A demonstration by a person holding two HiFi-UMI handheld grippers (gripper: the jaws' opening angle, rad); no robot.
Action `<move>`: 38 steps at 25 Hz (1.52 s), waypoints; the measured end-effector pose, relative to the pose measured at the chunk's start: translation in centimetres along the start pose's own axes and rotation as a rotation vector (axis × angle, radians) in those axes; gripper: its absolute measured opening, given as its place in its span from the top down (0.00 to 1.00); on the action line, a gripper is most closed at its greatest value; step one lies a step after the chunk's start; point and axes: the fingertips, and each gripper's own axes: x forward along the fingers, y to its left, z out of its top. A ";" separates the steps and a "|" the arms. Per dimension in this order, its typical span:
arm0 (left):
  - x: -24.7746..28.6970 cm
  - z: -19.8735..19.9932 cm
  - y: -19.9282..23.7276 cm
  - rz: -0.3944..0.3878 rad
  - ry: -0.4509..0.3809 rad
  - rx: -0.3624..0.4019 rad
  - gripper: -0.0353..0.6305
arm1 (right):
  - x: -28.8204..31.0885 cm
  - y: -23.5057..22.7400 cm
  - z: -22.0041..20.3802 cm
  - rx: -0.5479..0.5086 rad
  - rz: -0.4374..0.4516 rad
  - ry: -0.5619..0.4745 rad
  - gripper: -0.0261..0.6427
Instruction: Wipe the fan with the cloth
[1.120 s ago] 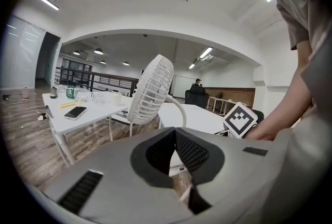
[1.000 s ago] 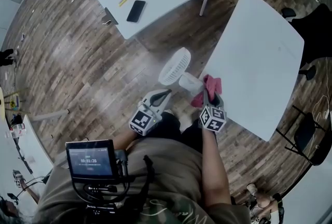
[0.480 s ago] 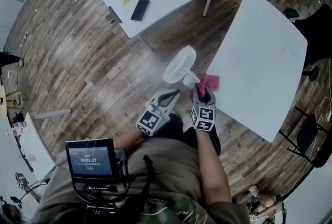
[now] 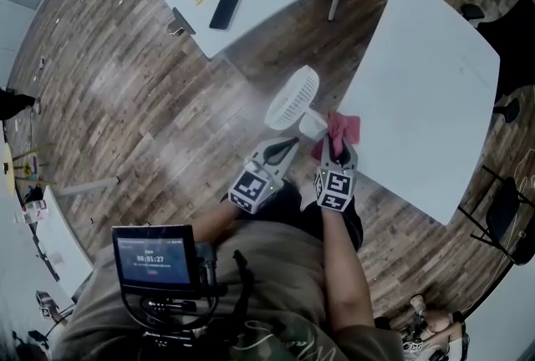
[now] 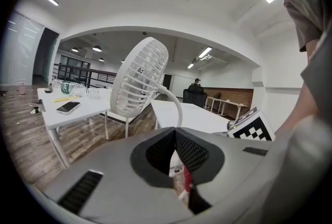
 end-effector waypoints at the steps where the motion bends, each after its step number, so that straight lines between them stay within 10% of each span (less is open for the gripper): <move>1: 0.0 0.0 0.0 -0.004 -0.004 0.005 0.91 | -0.5 -1.6 -0.4 0.015 -0.049 0.014 0.75; 5: -0.4 0.3 0.3 -0.008 -0.010 0.015 0.91 | -2.2 -5.3 -0.5 0.059 -0.152 0.009 0.76; 20: 0.5 0.0 -0.3 -0.018 0.002 0.026 0.91 | 0.7 2.5 0.3 -0.054 0.114 -0.022 0.75; 28: -0.4 0.6 0.0 0.002 0.006 0.018 0.91 | -2.3 -3.6 -1.0 0.045 -0.035 0.065 0.75; 38: -0.1 2.0 -7.0 -0.167 0.031 0.114 0.72 | -8.5 1.2 12.0 0.177 0.127 -0.239 0.75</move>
